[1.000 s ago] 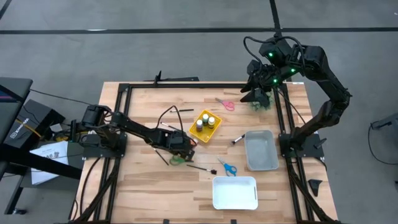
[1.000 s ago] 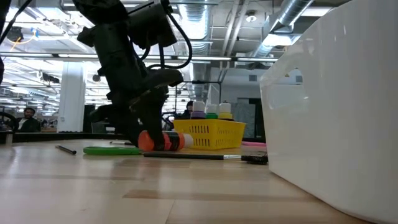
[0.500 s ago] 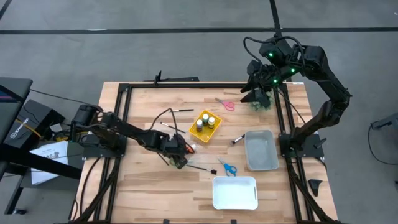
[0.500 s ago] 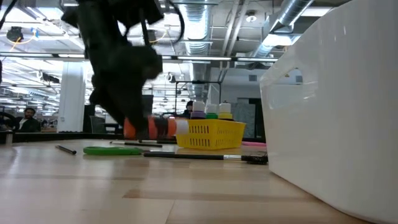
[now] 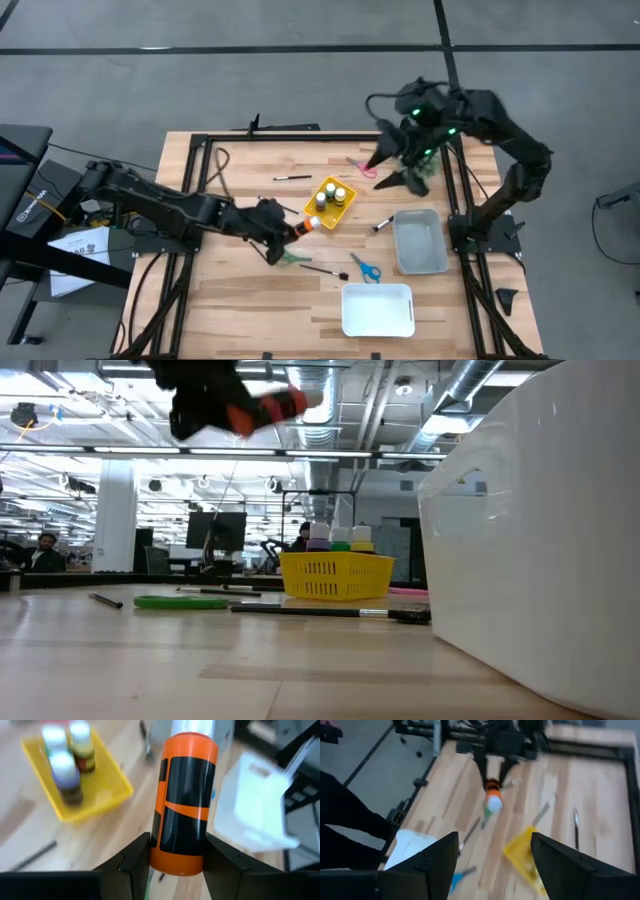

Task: Pick & Place Paint Supplies
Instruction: Put the orange paint bottle into the yellow bin

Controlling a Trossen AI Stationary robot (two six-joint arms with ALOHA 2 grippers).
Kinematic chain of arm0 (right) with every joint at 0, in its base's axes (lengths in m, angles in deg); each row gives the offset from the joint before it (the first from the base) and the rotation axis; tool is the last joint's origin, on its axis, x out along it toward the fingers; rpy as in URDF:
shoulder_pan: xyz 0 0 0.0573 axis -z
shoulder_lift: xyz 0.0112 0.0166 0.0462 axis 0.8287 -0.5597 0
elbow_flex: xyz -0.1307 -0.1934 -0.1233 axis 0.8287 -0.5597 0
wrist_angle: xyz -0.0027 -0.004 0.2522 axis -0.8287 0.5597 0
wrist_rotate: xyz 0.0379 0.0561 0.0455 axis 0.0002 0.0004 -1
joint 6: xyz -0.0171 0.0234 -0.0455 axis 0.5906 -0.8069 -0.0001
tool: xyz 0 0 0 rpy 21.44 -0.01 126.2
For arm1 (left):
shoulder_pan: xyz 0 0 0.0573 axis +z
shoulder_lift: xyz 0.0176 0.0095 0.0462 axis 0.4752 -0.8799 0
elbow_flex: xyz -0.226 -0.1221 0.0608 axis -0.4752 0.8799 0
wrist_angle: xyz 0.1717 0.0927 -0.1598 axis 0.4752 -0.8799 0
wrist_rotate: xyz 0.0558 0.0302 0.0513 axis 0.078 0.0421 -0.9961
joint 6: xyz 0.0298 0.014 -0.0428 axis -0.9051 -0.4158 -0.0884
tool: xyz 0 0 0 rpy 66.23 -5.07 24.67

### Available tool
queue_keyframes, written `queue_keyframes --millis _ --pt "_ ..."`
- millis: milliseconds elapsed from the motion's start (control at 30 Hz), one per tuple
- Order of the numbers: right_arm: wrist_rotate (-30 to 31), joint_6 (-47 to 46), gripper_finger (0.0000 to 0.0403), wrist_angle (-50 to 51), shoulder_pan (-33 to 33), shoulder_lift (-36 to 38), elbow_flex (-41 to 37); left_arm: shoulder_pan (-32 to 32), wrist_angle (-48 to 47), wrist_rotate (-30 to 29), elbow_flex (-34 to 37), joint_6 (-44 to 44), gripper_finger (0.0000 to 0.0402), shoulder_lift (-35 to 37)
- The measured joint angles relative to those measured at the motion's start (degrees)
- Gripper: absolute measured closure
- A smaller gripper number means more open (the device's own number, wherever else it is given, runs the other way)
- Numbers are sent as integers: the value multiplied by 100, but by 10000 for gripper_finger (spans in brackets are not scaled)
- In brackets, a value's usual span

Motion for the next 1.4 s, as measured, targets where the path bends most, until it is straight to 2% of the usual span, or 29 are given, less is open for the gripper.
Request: queue_keyframes --millis 167,300,633,933,1167,1400 --pt "2 -1 159 -903 -379 -380 0 29 639 -285 -7 -375 257 199" --pt "29 -103 159 -958 -482 -626 -4 22 935 -529 -9 -372 257 232" --pt "50 -274 159 -1628 -641 -983 -7 20 1915 -533 -11 -674 257 214" --pt "45 -820 159 -2118 -515 -991 -7 20 2880 -742 -11 -1263 257 214" --pt "50 -956 159 -2406 -469 -947 -2 87 2976 -797 -11 -1282 257 214" --pt "60 -960 159 -2414 -440 -938 -4 87 3386 -1191 -11 -1289 257 214"
